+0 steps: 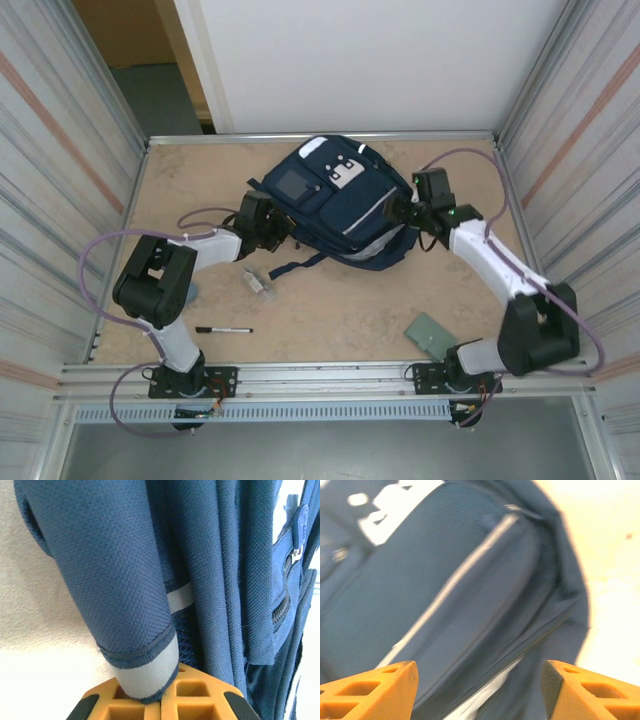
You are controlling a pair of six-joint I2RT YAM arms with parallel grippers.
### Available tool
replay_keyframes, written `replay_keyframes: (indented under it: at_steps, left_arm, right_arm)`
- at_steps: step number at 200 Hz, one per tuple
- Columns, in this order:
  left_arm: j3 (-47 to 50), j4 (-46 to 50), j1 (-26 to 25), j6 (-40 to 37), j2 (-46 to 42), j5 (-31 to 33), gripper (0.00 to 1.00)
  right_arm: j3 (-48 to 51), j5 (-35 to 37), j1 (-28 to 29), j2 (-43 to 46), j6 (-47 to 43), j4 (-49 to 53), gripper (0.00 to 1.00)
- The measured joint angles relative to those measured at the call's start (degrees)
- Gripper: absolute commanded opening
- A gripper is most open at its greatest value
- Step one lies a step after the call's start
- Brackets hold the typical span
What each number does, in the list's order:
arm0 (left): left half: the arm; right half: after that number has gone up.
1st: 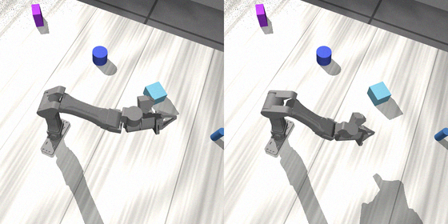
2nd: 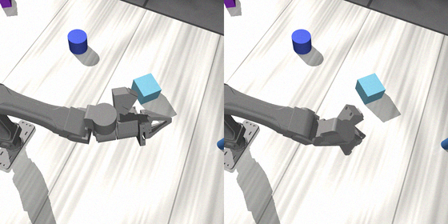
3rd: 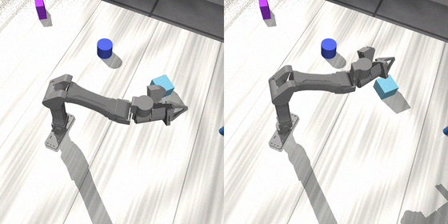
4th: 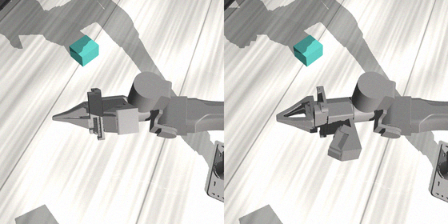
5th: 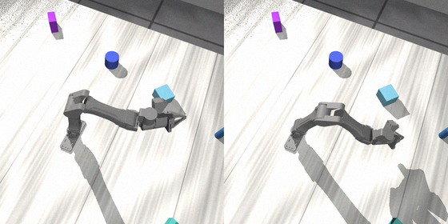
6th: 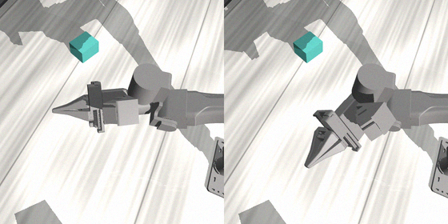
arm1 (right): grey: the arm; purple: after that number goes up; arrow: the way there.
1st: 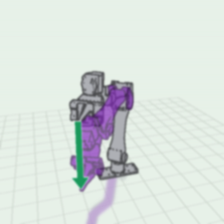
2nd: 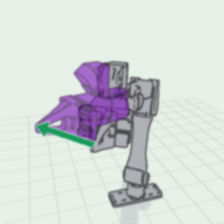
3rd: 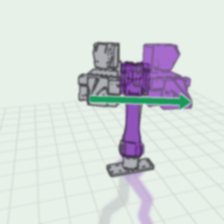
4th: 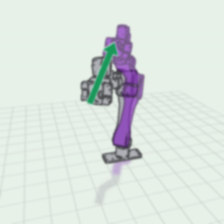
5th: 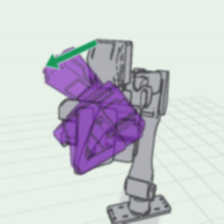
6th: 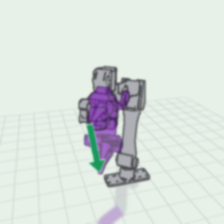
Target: Pack the student bag
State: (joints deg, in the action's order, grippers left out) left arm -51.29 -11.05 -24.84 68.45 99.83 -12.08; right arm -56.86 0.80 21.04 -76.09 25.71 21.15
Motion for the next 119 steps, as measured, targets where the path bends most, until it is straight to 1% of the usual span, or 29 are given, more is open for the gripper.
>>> replay_keyframes:
  at_steps: [15, 29, 47, 67, 75, 87, 100, 119]
  left_arm:
    - [0.0, 0.1, -0.2, 1.0, 0.0, -0.9, 0.04]
    - [0.0, 0.2, -0.6, 1.9, 0.0, -1.8, 0.04]
    - [0.0, 0.9, -1.4, 3.0, -0.2, -2.6, 0.05]
    - [-0.1, 2.7, -2.2, 3.5, -1.1, -3.6, 0.08]
    - [-0.2, 3.9, -2.4, 3.4, -1.6, -4.0, 0.09]
    - [-0.4, 5.7, -2.6, 3.4, -2.4, -4.8, 0.10]
    - [-0.4, 7.4, -2.7, 3.4, -3.5, -6.2, 0.12]
    - [-0.5, 9.2, -2.9, 3.2, -4.7, -8.0, 0.13]
  right_arm:
    - [2.5, -0.2, 7.3, 3.4, 1.0, -0.3, 0.60]
    - [3.6, -0.8, 12.4, 3.2, 2.6, -0.9, 0.56]
    - [4.2, -2.1, 17.9, -0.4, 4.9, -3.5, 0.48]
    - [4.2, -2.7, 24.0, -6.7, 7.2, -7.8, 0.44]
    - [4.0, -2.6, 26.3, -9.5, 7.9, -9.4, 0.39]
    - [2.6, -1.9, 29.0, -14.1, 8.8, -10.3, 0.32]
    - [-0.2, 0.5, 30.4, -19.2, 9.9, -10.6, 0.30]
    - [-3.2, 5.1, 30.6, -24.3, 10.1, -11.8, 0.29]
